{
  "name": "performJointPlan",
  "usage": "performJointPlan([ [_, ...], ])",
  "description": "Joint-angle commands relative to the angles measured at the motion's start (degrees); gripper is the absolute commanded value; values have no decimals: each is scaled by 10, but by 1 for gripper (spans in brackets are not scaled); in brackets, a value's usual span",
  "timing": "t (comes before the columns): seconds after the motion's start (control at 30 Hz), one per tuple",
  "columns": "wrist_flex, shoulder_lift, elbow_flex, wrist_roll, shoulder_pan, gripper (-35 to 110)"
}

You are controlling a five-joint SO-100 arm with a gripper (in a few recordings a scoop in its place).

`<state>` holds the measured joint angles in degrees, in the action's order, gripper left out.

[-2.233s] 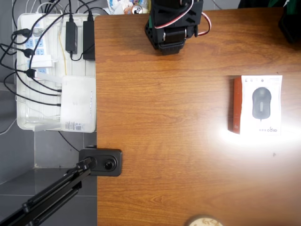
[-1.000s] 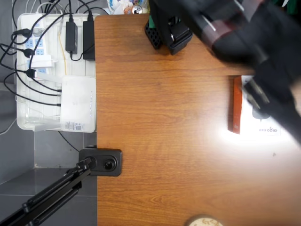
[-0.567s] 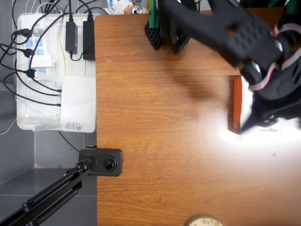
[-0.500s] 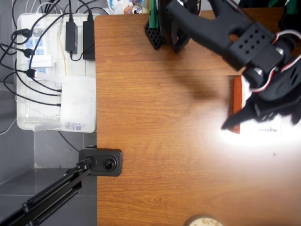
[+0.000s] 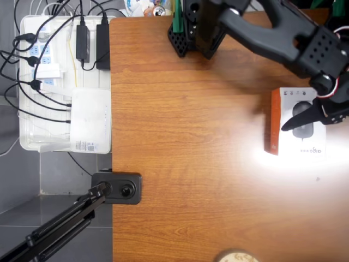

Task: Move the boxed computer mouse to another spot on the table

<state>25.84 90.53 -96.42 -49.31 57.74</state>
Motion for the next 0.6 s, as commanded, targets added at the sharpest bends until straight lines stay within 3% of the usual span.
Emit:
performJointPlan([
  [0.0, -19, -25, 2, 12, -9, 106],
  [0.57, -9, -116, -5, 12, -30, 103],
])
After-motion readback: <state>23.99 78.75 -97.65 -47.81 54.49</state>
